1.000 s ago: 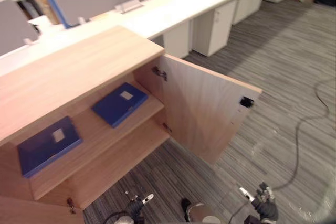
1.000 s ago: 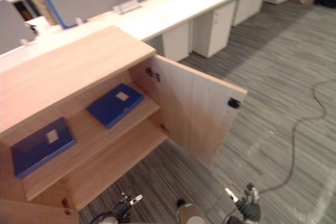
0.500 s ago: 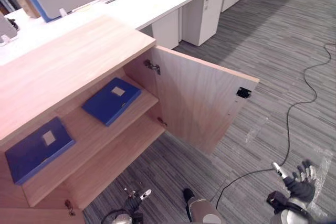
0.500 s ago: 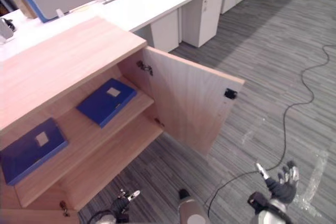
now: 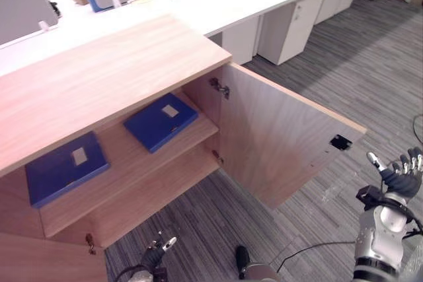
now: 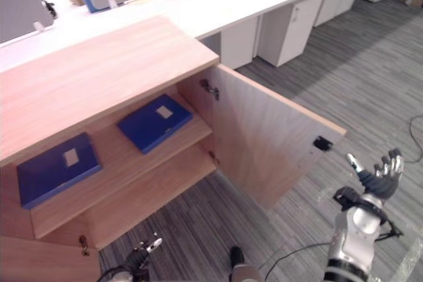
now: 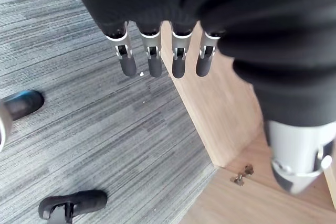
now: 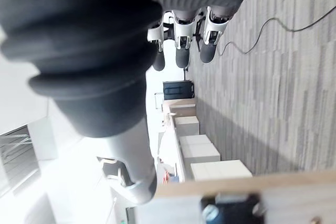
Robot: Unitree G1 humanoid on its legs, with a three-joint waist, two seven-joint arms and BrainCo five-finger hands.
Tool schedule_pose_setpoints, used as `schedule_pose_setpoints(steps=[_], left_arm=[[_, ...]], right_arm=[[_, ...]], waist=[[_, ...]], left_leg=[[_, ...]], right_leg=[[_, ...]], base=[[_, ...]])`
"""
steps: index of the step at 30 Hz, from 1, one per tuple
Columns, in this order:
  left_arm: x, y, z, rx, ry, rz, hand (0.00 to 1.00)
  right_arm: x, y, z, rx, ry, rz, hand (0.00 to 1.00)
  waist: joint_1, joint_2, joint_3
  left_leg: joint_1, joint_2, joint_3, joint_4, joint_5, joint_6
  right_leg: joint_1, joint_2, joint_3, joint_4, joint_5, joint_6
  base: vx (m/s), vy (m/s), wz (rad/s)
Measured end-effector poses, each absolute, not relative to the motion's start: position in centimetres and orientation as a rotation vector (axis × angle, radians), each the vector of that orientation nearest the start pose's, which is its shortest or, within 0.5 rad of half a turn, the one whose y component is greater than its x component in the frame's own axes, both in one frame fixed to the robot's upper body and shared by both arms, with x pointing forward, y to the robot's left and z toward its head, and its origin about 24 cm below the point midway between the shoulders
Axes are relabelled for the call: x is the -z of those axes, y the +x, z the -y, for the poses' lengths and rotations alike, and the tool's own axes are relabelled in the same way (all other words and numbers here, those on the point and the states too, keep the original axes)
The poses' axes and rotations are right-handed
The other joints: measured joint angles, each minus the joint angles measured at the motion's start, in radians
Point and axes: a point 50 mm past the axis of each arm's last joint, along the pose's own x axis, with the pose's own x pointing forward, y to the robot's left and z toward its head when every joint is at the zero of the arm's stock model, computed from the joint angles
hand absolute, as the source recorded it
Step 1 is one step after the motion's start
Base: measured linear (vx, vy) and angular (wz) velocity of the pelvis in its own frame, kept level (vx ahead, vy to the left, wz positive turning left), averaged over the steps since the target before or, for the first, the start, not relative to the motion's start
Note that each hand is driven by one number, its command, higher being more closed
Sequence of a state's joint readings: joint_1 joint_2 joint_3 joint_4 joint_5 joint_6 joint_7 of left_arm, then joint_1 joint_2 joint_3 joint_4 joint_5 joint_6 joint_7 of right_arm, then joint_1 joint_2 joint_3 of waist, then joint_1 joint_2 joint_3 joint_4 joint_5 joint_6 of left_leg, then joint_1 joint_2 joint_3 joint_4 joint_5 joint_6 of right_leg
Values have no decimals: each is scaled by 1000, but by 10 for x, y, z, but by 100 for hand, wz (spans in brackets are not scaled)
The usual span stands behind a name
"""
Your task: Walk over to the cabinet, pick up the folder, carry it to the office cabinet, place the folder inside the office cabinet, then close the office cabinet door
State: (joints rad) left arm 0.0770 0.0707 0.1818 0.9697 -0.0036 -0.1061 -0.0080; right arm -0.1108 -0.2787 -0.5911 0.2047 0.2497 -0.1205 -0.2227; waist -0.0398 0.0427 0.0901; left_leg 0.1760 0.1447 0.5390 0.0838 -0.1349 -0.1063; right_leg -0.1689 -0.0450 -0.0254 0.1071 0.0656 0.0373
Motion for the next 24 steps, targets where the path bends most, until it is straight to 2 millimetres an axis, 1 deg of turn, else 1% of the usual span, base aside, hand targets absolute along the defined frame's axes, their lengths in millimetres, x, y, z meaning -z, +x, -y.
schedule_pose_setpoints(steps=[3,6,8,10,13,17,19,22,24], left_arm=[[145,116,-222,-244,16,-929,0],[144,112,-230,-267,26,-934,0],[145,110,-230,-267,25,-941,0],[146,107,-229,-267,21,-949,0],[147,105,-229,-267,20,-955,0],[146,107,-228,-249,15,-951,0],[146,109,-227,-237,19,-948,0],[146,112,-225,-212,31,-947,0],[145,113,-225,-189,46,-948,0]], right_arm=[[-89,237,351,747,-6,193,0],[-88,244,347,680,-35,170,0],[-87,248,342,635,-48,157,0],[-82,250,344,617,-69,122,0],[-80,254,341,558,-100,93,0],[-75,258,336,456,-153,43,0],[-71,261,333,390,-203,2,0],[-72,263,331,289,-293,-39,0],[-67,264,330,222,-359,-87,0]], waist=[[6,0,-1],[13,1,-4],[14,0,-6],[16,1,-9],[15,0,-12],[5,-4,-22],[-2,-2,-26],[-17,-4,-32],[-24,-9,-52]], left_leg=[[-3,-14,-37,0,4,-1],[-12,-17,-64,-11,7,-1],[-30,-19,-81,-12,12,-2],[-33,-19,-97,-15,20,-3],[-32,-15,-107,-29,34,-10],[-33,-3,-107,-30,40,-17],[-33,2,-107,-30,41,-19],[-34,7,-107,-30,43,-22],[-35,13,-104,-29,44,-23]], right_leg=[[37,-26,-34,-48,25,10],[65,-38,-65,-104,55,11],[73,-43,-84,-140,76,5],[92,-45,-101,-174,93,5],[101,-38,-111,-192,98,7],[101,-27,-115,-196,95,5],[102,-24,-119,-196,95,5],[102,-20,-128,-197,95,4],[99,-14,-128,-197,94,3]], base=[[-80,64,36],[-90,34,32],[-85,4,23],[-94,-27,24],[-102,-39,8],[-68,-22,-4],[-46,-15,-1],[-35,-4,-2],[-21,-1,-5]])
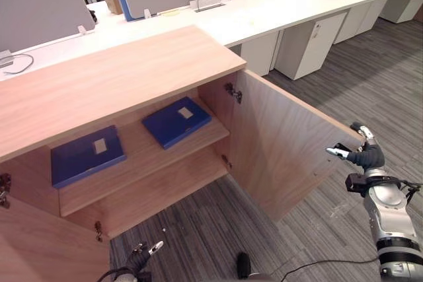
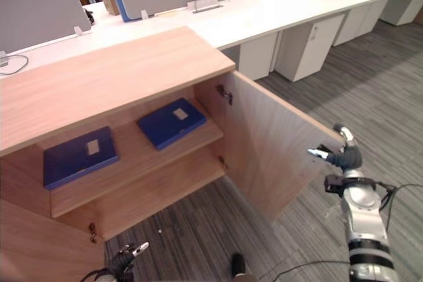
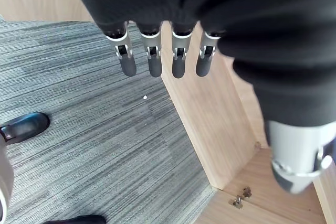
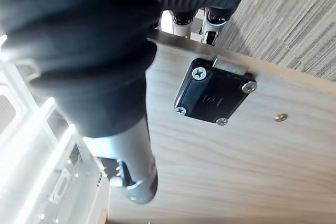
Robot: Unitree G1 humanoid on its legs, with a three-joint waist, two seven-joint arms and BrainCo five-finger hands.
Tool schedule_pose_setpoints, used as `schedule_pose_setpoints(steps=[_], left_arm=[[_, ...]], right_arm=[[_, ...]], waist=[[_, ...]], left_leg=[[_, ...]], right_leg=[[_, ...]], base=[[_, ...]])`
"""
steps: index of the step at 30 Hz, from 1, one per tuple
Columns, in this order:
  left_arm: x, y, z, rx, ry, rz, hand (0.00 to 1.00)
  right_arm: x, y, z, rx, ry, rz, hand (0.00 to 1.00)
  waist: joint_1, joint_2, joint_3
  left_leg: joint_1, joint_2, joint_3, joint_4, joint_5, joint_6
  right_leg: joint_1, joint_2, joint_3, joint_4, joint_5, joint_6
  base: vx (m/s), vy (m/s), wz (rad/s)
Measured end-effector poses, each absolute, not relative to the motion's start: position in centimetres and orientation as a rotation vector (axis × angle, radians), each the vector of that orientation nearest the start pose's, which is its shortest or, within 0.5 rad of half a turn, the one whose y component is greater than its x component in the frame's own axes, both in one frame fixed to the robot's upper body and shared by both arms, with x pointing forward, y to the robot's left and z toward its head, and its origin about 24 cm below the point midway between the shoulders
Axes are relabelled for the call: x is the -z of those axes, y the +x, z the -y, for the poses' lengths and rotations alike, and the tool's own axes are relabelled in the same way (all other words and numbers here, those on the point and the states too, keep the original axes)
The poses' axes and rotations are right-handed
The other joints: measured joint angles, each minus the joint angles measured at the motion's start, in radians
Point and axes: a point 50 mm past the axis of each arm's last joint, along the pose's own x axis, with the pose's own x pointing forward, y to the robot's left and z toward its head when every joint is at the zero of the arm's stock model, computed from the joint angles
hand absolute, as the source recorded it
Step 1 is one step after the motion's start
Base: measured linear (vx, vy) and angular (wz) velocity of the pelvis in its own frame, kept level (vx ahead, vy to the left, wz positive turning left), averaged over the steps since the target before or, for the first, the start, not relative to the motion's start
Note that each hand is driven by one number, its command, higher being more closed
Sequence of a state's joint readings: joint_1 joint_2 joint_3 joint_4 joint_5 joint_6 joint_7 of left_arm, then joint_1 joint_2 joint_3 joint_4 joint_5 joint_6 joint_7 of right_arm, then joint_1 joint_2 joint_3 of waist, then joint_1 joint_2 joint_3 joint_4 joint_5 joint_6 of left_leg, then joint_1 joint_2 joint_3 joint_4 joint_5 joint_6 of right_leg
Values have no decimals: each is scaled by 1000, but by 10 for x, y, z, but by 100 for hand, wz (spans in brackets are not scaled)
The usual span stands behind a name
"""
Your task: Walk over to the cabinet, pick up the folder, carry it to the office cabinet, place the folder inside the office cabinet, then close the office cabinet door
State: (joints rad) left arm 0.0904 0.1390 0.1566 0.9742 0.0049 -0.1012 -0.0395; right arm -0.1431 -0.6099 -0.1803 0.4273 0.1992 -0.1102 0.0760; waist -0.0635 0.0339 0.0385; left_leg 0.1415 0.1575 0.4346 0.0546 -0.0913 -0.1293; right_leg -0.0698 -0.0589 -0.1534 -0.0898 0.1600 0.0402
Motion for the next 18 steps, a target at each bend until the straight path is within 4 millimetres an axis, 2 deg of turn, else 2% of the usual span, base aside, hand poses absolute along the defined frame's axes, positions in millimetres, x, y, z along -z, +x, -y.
schedule_pose_setpoints(steps=[6,9,11,12,13,14,16,17,18], left_arm=[[142,120,-231,-156,106,-938,0],[143,118,-232,-136,133,-953,0],[145,118,-231,-116,141,-967,0],[146,117,-230,-98,152,-976,0],[146,117,-230,-92,157,-980,0],[146,120,-228,-85,157,-978,0],[145,126,-223,-75,151,-966,0],[145,128,-221,-69,148,-962,0],[145,129,-221,-69,149,-963,0]], right_arm=[[-61,263,317,46,-609,-173,0],[-67,254,287,-220,-761,-166,0],[-65,242,251,-474,-794,-156,0],[-58,231,218,-687,-754,-157,0],[-52,224,204,-787,-737,-165,0],[-46,213,174,-921,-646,-142,0],[-46,215,143,-982,-544,-89,0],[-46,211,129,-1109,-541,-88,0],[-44,198,114,-1268,-514,-101,0]], waist=[[-4,-21,-24],[-7,-29,-28],[-2,-32,-32],[5,-34,-35],[8,-34,-39],[22,-33,-41],[50,-31,-37],[72,-34,-34],[92,-34,-34]], left_leg=[[1,21,13,5,-2,-8],[-2,31,22,6,-7,-11],[-5,40,23,7,-5,-13],[-9,47,20,7,-4,-13],[-17,50,19,8,-3,-11],[-31,52,18,7,2,-12],[-37,53,16,3,9,-10],[-37,53,13,1,17,-14],[-37,55,5,1,17,-13]], right_leg=[[-4,20,1,0,0,-1],[-14,37,6,0,-1,-4],[-20,50,10,0,6,-32],[-26,61,18,0,7,-40],[-34,64,19,0,9,-42],[-48,68,18,1,13,-47],[-56,70,18,5,18,-53],[-54,71,16,5,23,-61],[-49,71,9,5,22,-63]], base=[[-30,-12,-9],[-27,-26,-16],[-7,-50,-13],[3,-51,-10],[4,-52,-8],[3,-51,0],[19,-39,4],[53,-9,15],[56,1,18]])
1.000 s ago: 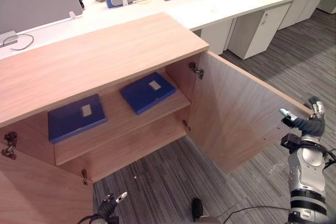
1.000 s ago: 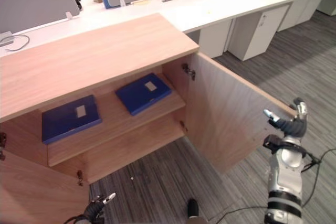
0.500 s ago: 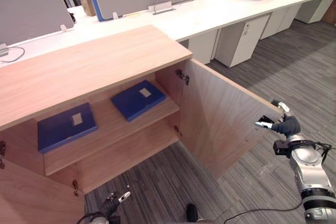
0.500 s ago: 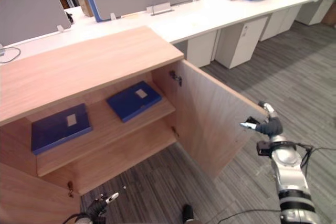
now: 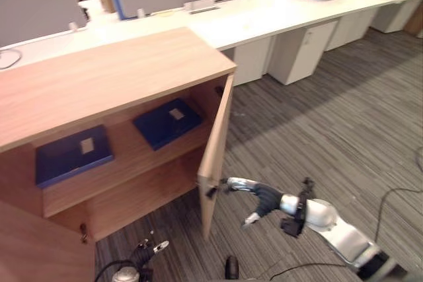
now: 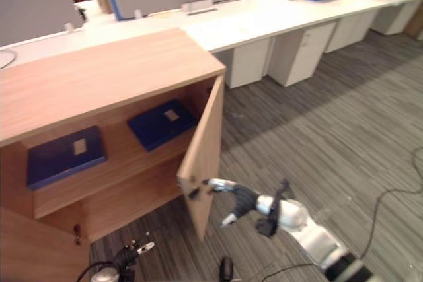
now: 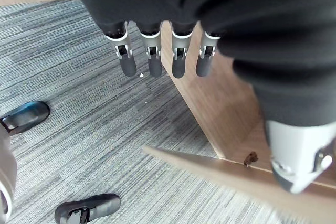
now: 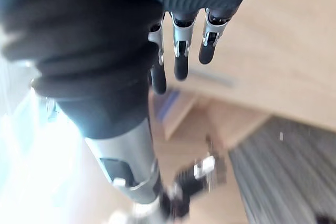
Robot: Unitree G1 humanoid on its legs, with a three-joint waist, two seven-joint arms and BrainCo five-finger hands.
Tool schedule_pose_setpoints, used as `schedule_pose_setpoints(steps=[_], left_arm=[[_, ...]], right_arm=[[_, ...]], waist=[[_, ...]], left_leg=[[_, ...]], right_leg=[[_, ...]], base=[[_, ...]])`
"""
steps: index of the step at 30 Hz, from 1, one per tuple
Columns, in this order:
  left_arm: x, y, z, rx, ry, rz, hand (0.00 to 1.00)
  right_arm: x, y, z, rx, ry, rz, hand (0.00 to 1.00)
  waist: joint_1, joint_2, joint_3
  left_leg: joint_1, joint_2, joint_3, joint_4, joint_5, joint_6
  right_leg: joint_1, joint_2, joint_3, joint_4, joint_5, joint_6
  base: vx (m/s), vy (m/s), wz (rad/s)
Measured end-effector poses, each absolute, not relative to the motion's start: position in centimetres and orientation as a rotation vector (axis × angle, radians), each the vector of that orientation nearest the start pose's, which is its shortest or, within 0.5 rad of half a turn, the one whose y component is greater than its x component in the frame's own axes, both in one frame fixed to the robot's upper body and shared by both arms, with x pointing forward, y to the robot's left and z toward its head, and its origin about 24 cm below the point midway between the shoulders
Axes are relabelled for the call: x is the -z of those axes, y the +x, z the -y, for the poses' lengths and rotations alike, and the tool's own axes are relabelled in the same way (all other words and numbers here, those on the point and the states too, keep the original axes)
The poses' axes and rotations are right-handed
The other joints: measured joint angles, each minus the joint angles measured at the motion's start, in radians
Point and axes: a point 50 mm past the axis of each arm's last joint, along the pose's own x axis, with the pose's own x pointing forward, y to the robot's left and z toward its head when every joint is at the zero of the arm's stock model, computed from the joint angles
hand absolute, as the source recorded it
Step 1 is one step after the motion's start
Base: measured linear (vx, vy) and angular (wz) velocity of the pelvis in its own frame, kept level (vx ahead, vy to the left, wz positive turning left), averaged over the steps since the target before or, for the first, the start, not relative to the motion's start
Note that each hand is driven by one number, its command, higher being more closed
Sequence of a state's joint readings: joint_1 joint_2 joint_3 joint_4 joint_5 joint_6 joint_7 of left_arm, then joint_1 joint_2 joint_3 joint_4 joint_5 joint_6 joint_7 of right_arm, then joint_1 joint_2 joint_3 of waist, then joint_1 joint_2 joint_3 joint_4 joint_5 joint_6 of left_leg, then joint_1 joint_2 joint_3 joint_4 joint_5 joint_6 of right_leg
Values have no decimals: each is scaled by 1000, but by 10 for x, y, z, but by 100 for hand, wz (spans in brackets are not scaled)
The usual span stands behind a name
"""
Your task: Walk over to the cabinet, pick up the folder, carry it to the office cabinet, place the folder inside the office cabinet, then close the office cabinet door
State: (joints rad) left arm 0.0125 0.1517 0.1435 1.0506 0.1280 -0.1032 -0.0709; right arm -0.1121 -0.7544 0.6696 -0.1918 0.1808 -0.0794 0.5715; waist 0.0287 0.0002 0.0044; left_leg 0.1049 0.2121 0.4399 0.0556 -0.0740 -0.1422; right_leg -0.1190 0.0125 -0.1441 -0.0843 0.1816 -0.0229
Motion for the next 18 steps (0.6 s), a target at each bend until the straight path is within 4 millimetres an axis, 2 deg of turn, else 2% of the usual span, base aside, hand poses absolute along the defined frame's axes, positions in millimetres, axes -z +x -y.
schedule_pose_setpoints(steps=[3,5,11,16,17,18], left_arm=[[146,127,-222,-68,151,-974,0],[148,125,-221,-65,149,-985,0],[148,123,-221,-61,159,-991,0],[151,112,-225,-91,141,-1016,0],[150,114,-226,-102,135,-1007,0],[148,120,-226,-102,134,-992,0]], right_arm=[[-40,169,84,-1487,-367,-109,0],[-37,166,79,-1513,-318,-135,0],[-16,169,81,-1478,-251,-256,0],[4,163,77,-1422,-180,-323,0],[12,164,83,-1357,-147,-349,0],[20,166,91,-1278,-158,-368,0]], waist=[[14,-25,16],[15,-35,20],[39,-43,23],[73,-45,41],[78,-45,64],[78,-41,82]], left_leg=[[-8,-9,-18,0,0,0],[-19,-22,-37,3,0,2],[-53,-44,-107,26,-12,28],[-63,-32,-148,47,-11,26],[-106,-16,-177,124,-42,38],[-143,9,-167,199,-71,66]], right_leg=[[2,-14,-22,0,1,1],[3,-31,-37,0,3,5],[21,-75,-82,-5,7,21],[49,-76,-126,0,-9,35],[62,-76,-158,2,-26,37],[71,-73,-191,2,-40,33]], base=[[36,37,18],[-25,64,27],[-66,49,32],[-43,-3,31],[-27,-29,68],[-51,-38,81]])
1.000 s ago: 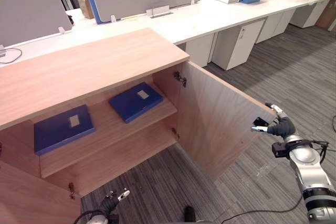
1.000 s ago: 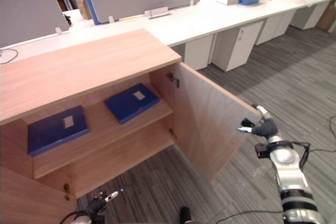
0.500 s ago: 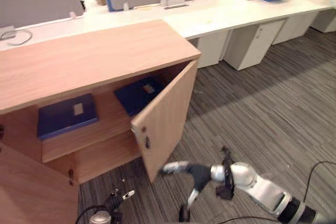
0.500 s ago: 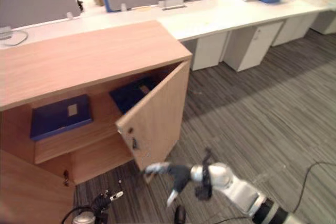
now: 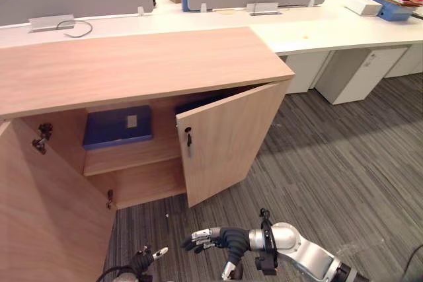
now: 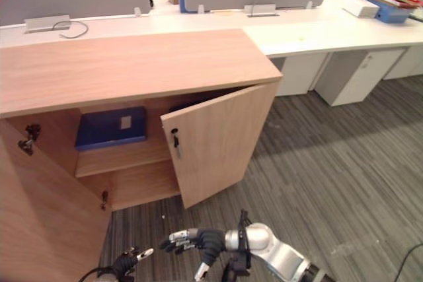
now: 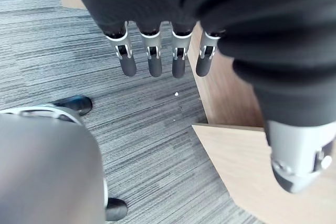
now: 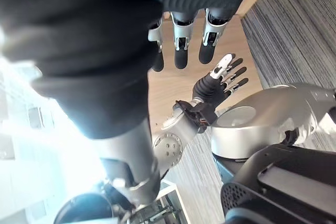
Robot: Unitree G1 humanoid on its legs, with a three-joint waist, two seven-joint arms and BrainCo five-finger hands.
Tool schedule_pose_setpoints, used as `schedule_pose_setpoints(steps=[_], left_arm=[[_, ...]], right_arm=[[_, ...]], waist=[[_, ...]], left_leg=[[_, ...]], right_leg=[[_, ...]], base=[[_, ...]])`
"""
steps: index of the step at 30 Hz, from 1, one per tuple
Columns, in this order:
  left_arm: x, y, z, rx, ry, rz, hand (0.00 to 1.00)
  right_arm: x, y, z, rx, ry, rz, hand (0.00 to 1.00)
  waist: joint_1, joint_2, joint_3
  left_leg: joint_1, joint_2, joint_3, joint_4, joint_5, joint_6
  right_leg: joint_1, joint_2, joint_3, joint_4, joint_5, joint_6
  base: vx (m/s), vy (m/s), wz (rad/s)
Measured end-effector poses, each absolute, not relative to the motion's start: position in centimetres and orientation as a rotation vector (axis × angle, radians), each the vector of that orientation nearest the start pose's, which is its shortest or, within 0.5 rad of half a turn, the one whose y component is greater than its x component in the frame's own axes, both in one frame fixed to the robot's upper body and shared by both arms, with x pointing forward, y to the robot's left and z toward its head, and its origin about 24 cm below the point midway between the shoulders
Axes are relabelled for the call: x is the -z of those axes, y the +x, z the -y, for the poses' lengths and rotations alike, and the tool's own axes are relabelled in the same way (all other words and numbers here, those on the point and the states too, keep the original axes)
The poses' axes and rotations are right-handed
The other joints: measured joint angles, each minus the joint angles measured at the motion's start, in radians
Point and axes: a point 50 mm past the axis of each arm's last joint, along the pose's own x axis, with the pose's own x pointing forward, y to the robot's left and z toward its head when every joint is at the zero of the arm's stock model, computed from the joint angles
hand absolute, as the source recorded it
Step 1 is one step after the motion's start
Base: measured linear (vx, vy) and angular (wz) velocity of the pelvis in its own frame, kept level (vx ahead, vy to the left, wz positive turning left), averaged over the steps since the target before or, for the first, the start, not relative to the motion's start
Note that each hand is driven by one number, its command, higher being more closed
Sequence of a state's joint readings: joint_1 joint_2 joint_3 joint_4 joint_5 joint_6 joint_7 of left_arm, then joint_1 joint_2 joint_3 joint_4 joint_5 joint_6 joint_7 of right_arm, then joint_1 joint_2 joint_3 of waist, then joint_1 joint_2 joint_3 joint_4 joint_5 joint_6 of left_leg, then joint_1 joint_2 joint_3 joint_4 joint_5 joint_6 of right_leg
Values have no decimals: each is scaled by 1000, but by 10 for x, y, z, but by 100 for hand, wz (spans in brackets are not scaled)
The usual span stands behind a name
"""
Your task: Walk over to the cabinet, pick up the folder, carry it to the office cabinet, place the folder inside the office cabinet, then close the office cabinet door
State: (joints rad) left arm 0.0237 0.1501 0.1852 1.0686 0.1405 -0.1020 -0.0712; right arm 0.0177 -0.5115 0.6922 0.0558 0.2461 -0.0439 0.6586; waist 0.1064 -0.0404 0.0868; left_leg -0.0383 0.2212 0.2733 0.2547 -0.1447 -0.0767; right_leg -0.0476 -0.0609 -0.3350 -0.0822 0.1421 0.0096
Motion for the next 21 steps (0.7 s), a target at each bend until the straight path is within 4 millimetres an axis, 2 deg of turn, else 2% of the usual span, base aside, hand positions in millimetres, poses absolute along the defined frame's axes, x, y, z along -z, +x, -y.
schedule_pose_setpoints(steps=[1,2,3,4,5,6,7,8,10,11,13,14,15,16,17,18,19,20,21], left_arm=[[148,120,-226,-104,130,-991,0],[148,121,-227,-112,120,-989,0],[147,121,-227,-113,116,-987,0],[147,121,-225,-108,109,-983,0],[147,124,-220,-88,99,-974,0],[147,127,-212,-55,81,-959,0],[146,130,-206,-28,78,-949,0],[147,132,-197,14,81,-945,0],[146,133,-188,50,70,-935,0],[146,134,-183,66,55,-927,0],[145,137,-175,96,42,-908,0],[143,140,-173,112,48,-890,0],[141,143,-170,135,59,-877,0],[140,146,-168,148,63,-867,0],[139,150,-169,137,48,-861,0],[137,156,-168,135,34,-848,0],[137,157,-168,138,31,-845,0],[138,156,-165,146,28,-852,0],[139,153,-163,154,27,-861,0]], right_arm=[[29,168,103,-1190,-163,-407,0],[41,168,121,-1064,-174,-461,0],[49,170,135,-967,-181,-490,0],[56,171,151,-861,-203,-521,0],[63,173,165,-758,-235,-548,0],[71,174,180,-644,-251,-584,0],[78,171,188,-564,-231,-618,0],[88,168,194,-487,-207,-659,0],[102,162,196,-419,-171,-719,0],[111,155,195,-377,-144,-767,0],[127,145,199,-262,-77,-852,0],[137,132,202,-165,-25,-913,0],[148,112,205,-62,32,-978,0],[148,111,207,-15,57,-973,0],[151,107,209,43,95,-982,0],[155,98,211,99,130,-1018,0],[158,91,211,127,150,-1045,0],[161,82,214,174,178,-1080,0],[163,75,215,211,203,-1107,0]], waist=[[4,0,3],[9,-3,5],[4,0,4],[-12,6,0],[-30,12,-3],[-39,17,-4],[-41,14,-4],[-42,14,-2],[-43,13,1],[-45,12,3],[-57,24,16],[-72,19,21],[-87,28,29],[-103,30,28],[-117,30,29],[-116,25,34],[-117,20,37],[-116,16,35],[-113,17,32]], left_leg=[[-27,36,60,47,-17,29],[-33,93,205,82,-21,70],[-31,134,321,104,-16,93],[-29,157,412,111,-10,94],[-30,153,453,90,14,81],[-28,119,448,36,75,36],[-19,87,442,-3,100,-3],[-7,52,431,-39,111,-19],[9,22,425,-47,101,-11],[15,1,414,-43,87,-6],[23,-20,375,-39,74,7],[24,-43,319,-44,68,13],[26,-58,250,-45,66,15],[20,-54,204,-44,65,18],[-4,-59,136,-46,68,24],[-19,-82,71,-57,77,31],[-21,-100,39,-66,86,29],[-22,-122,9,-76,100,18],[-32,-131,-9,-90,109,14]], right_leg=[[1,1,-25,0,-4,1],[1,-9,-56,-1,-9,4],[1,-23,-84,-1,-11,7],[-1,-41,-121,-2,-13,13],[-3,-61,-151,-1,-12,25],[-2,-82,-179,1,-2,36],[-2,-104,-191,11,3,45],[-7,-140,-208,55,-12,64],[-27,-195,-209,157,-56,86],[-43,-241,-203,242,-83,92],[-81,-291,-125,399,-92,83],[-104,-317,-15,510,-89,79],[-141,-311,125,615,-110,53],[-143,-281,187,623,-163,67],[-138,-205,300,607,-248,60],[-130,-142,393,569,-267,59],[-118,-122,421,538,-268,57],[-94,-128,431,518,-289,57],[-65,-129,457,484,-305,79]], base=[[-18,-34,83],[39,-25,90],[86,5,104],[118,64,110],[133,136,113],[143,169,91],[170,221,75],[189,250,51],[177,257,35],[137,251,39],[103,250,68],[50,193,136],[63,119,155],[61,-14,175],[68,-112,178],[56,-144,180],[41,-142,148],[30,-104,103],[54,-85,72]])
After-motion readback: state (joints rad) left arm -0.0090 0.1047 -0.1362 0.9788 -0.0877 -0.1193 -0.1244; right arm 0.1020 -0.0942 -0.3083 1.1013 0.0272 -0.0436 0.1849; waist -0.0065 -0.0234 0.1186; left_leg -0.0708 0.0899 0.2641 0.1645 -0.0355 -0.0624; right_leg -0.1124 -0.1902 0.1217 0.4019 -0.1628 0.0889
